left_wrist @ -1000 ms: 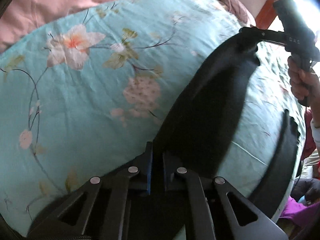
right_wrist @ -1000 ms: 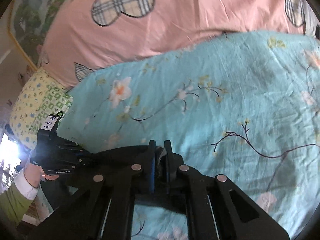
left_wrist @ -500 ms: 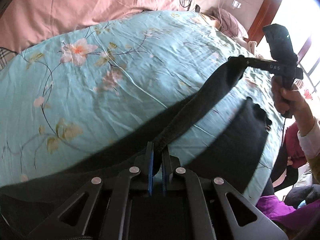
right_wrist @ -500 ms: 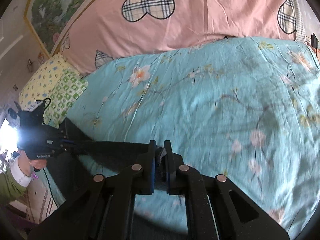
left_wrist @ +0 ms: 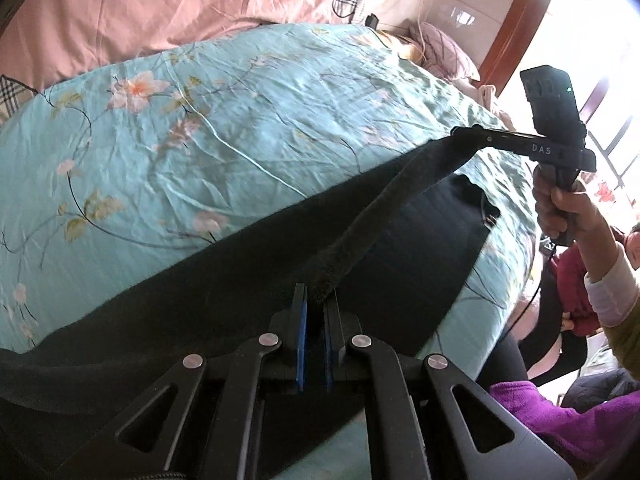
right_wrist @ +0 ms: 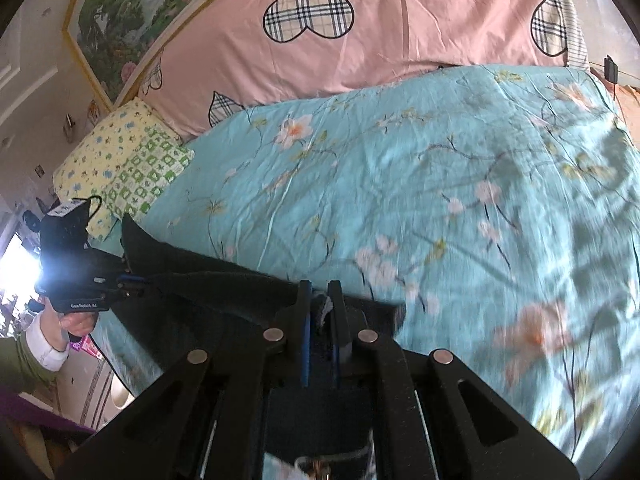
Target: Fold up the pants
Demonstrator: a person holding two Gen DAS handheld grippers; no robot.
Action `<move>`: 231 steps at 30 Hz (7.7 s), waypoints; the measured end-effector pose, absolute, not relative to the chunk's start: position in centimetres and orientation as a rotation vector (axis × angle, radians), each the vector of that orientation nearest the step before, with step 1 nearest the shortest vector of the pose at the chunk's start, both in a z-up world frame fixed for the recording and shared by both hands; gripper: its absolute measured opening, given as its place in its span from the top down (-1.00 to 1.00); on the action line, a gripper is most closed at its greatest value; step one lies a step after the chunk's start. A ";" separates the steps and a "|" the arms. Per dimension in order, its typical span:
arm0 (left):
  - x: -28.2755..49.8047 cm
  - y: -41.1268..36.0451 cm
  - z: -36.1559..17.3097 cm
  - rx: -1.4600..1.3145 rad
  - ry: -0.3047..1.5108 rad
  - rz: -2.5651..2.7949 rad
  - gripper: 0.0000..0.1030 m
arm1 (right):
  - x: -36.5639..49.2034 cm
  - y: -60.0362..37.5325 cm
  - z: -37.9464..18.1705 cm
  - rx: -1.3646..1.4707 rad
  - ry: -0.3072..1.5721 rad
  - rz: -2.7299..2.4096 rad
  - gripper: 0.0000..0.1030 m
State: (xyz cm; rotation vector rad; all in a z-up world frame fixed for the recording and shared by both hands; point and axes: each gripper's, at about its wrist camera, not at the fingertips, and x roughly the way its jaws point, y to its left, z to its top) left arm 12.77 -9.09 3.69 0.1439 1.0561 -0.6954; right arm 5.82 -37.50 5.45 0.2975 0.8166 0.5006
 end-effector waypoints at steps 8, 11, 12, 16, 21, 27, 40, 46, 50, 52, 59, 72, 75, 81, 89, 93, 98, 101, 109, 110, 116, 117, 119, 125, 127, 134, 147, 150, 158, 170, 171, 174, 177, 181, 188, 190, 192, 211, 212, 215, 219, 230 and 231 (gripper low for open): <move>10.6 -9.0 3.7 0.125 1.044 -0.706 0.91 | 2.6 -37.8 4.9 0.286 0.824 0.491 0.84; 9.5 -8.9 4.1 0.116 1.032 -0.719 0.91 | 1.6 -37.5 5.5 0.261 0.817 0.487 0.84; 9.2 -8.9 4.2 0.112 1.030 -0.724 0.90 | 1.3 -37.5 5.7 0.251 0.815 0.486 0.84; 7.8 -9.4 3.6 0.116 1.035 -0.754 0.90 | 0.1 -37.5 5.3 0.229 0.825 0.476 0.84; 7.1 -10.5 1.7 0.126 1.071 -0.750 0.90 | -0.4 -37.8 2.4 0.229 0.886 0.443 0.84; 7.3 -10.3 0.4 0.079 1.098 -0.740 0.89 | -1.0 -37.8 1.6 0.193 0.884 0.423 0.84; 5.0 -7.0 -0.3 -0.094 1.093 -0.677 0.61 | -3.1 -37.6 5.1 0.245 0.774 0.379 0.18; 3.5 -3.5 0.6 -0.195 1.063 -0.593 0.46 | -3.1 -34.0 6.6 0.266 0.724 0.459 0.07; 2.9 0.0 0.9 -0.290 1.043 -0.507 0.46 | -2.6 -29.6 6.1 0.267 0.731 0.566 0.07; 2.6 1.8 1.0 -0.336 1.035 -0.465 0.46 | -2.3 -27.0 5.7 0.252 0.743 0.621 0.07; 1.2 7.9 0.8 -0.465 0.999 -0.320 0.45 | -1.9 -20.7 4.9 0.226 0.765 0.757 0.07; -0.8 18.2 -0.7 -0.651 0.960 -0.071 0.33 | -2.3 -9.9 4.4 0.076 0.794 0.914 0.07; -0.8 20.5 -1.1 -0.690 0.950 -0.021 0.20 | -2.2 -7.6 4.4 0.011 0.792 0.934 0.06; -0.4 23.9 -1.9 -0.756 0.934 0.082 0.20 | -2.7 -2.5 4.6 -0.161 0.746 0.976 0.06; 0.3 27.8 -2.9 -0.844 0.897 0.210 0.12 | -2.5 1.6 2.5 -0.429 0.729 0.914 0.07; 1.2 28.8 -3.7 -0.883 0.883 0.251 0.30 | -2.1 2.5 1.1 -0.530 0.724 0.852 0.07; 1.4 29.4 -3.8 -0.888 0.873 0.253 0.87 | -1.5 2.9 0.9 -0.523 0.720 0.842 0.42; 1.2 29.0 -2.9 -0.863 0.855 0.243 0.91 | -1.3 2.6 1.9 -0.475 0.715 0.846 0.80; -2.1 28.5 2.4 -0.793 0.749 0.208 0.92 | -2.7 0.5 7.0 -0.279 0.665 0.966 0.89; -2.4 28.5 2.8 -0.789 0.744 0.205 0.92 | -2.9 0.5 7.4 -0.274 0.662 0.973 0.89; -3.4 28.7 0.4 -0.777 0.794 0.225 0.92 | -3.6 1.0 6.2 -0.278 0.710 1.009 0.89; -3.5 28.7 -0.2 -0.774 0.805 0.235 0.92 | -3.5 1.3 5.7 -0.278 0.725 1.008 0.89; -3.6 28.8 -1.3 -0.771 0.817 0.253 0.92 | -3.3 1.7 4.6 -0.270 0.757 1.013 0.89; -3.6 29.2 -2.8 -0.761 0.825 0.273 0.90 | -3.1 2.9 2.3 -0.279 0.811 1.015 0.89; -3.7 28.9 -2.7 -0.739 0.827 0.278 0.79 | -3.0 2.8 1.9 -0.279 0.821 1.009 0.88; -4.9 29.1 -1.5 -0.736 0.818 0.318 0.23 | -2.8 2.1 2.8 -0.238 0.817 0.999 0.14; -4.4 29.0 -0.2 -0.752 0.819 0.293 -0.02 | 4.0 -3.5 7.4 0.076 0.787 0.901 0.12; -3.9 29.0 0.0 -0.729 0.824 0.317 -0.12 | 6.3 -4.0 7.2 0.121 0.809 0.880 0.12; -2.5 31.2 -2.2 -0.790 0.870 0.362 -0.13 | 13.4 -1.5 3.2 0.220 1.039 0.923 0.11; -0.2 30.9 -3.7 -0.768 0.889 0.355 -0.11 | 12.8 4.2 0.5 -0.133 1.218 1.074 0.12; 0.3 30.7 -3.8 -0.751 0.891 0.353 -0.11 | 12.6 4.4 0.4 -0.164 1.212 1.077 0.12; 1.0 30.1 -3.8 -0.705 0.884 0.357 0.16 | 12.4 4.8 0.4 -0.203 1.206 1.081 0.20; 1.2 29.8 -3.7 -0.695 0.860 0.319 0.59 | 11.6 5.0 1.0 -0.274 1.151 1.067 0.56; 0.0 29.1 -1.9 -0.675 0.811 0.294 0.68 | 11.6 4.3 4.8 -0.309 0.974 0.958 0.92; -2.8 28.9 2.2 -0.689 0.733 0.207 0.69 | 12.8 4.5 6.8 -0.285 0.895 0.902 0.93; -2.7 29.3 1.7 -0.666 0.739 0.220 0.68 | 12.9 4.6 6.4 -0.293 0.882 0.885 0.93; -1.9 29.9 -0.3 -0.678 0.779 0.225 0.68 | 13.3 4.8 5.7 -0.279 0.880 0.868 0.93; -6.0 29.9 2.3 -0.600 0.700 0.346 0.28 | 12.1 -1.8 5.0 0.063 0.844 0.721 0.56; -6.1 29.7 2.8 -0.599 0.696 0.337 0.27 | 11.3 -2.6 5.4 0.084 0.840 0.698 0.22; -5.7 28.0 3.8 -0.568 0.700 0.286 0.25 | 8.6 -4.2 6.4 0.100 0.809 0.691 0.05; -3.8 24.4 4.0 -0.514 0.733 0.199 0.22 | 5.4 -6.8 6.5 0.155 0.814 0.677 0.05; 1.3 14.0 3.2 -0.409 0.835 -0.047 0.04 | -0.7 -14.3 5.0 0.279 0.835 0.548 0.00; 1.7 12.8 3.2 -0.399 0.843 -0.074 0.02 | -1.3 -15.0 4.9 0.288 0.831 0.530 -0.04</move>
